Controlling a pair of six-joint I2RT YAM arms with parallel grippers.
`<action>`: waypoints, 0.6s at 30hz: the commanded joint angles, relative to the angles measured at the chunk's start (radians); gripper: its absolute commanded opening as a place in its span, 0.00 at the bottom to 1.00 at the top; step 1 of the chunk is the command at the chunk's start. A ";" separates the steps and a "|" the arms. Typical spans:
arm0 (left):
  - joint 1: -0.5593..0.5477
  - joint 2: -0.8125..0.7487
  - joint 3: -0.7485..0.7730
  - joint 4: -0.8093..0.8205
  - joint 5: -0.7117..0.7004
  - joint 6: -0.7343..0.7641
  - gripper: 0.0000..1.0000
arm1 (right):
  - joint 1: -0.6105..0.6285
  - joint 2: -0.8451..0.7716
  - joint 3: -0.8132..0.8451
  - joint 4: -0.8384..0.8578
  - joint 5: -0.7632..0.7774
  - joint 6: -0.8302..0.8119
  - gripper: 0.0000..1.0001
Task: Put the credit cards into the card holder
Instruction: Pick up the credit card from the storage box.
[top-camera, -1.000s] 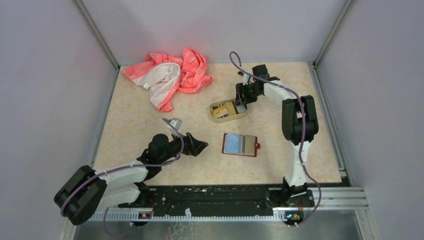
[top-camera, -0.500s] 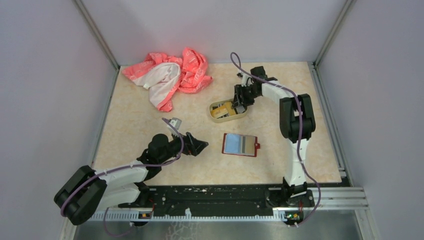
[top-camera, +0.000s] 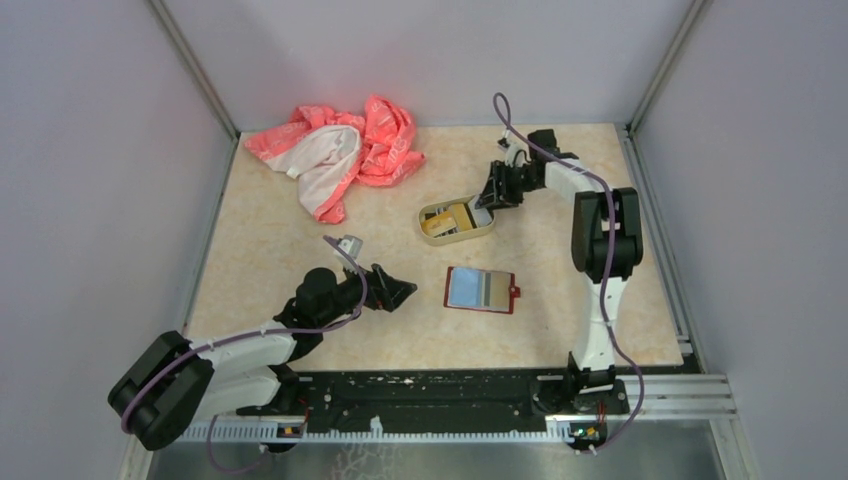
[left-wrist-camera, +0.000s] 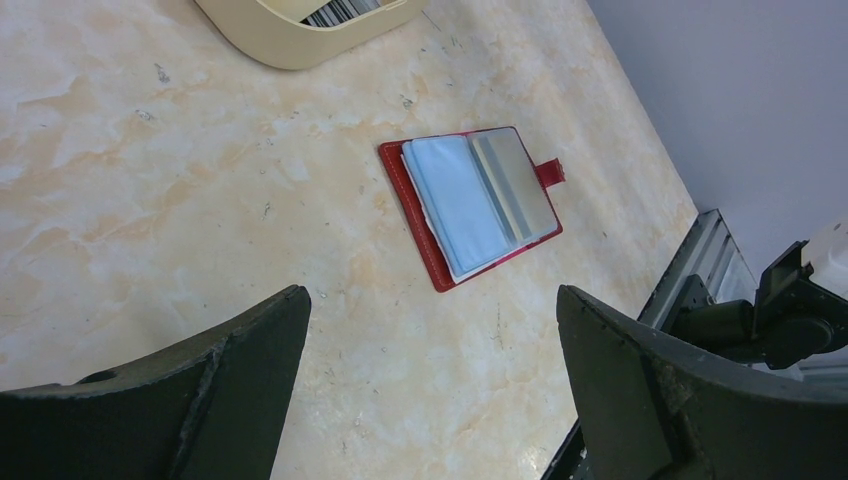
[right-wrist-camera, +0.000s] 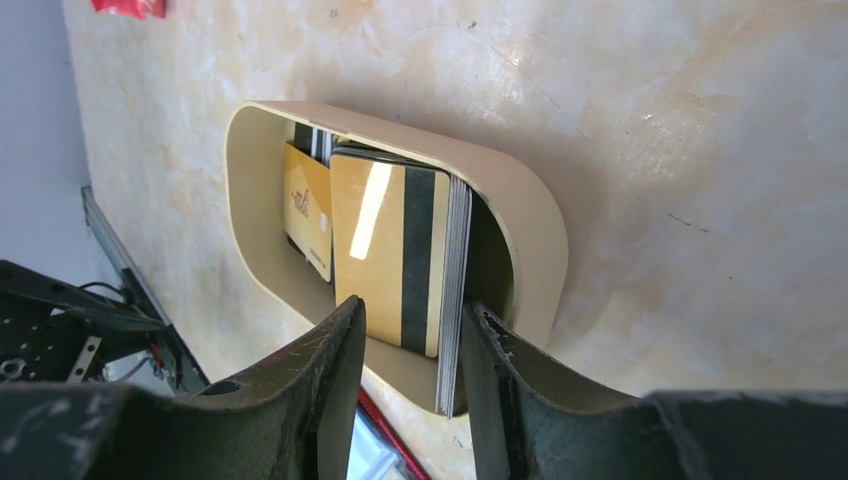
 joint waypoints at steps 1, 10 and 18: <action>0.004 0.004 -0.011 0.038 0.015 -0.007 0.98 | -0.019 -0.014 0.008 0.024 -0.102 0.035 0.39; 0.004 0.025 -0.001 0.052 0.026 -0.013 0.98 | -0.008 0.000 0.025 -0.009 0.001 -0.001 0.42; 0.005 0.036 0.005 0.050 0.044 -0.016 0.98 | 0.038 0.040 0.046 -0.029 0.055 -0.015 0.44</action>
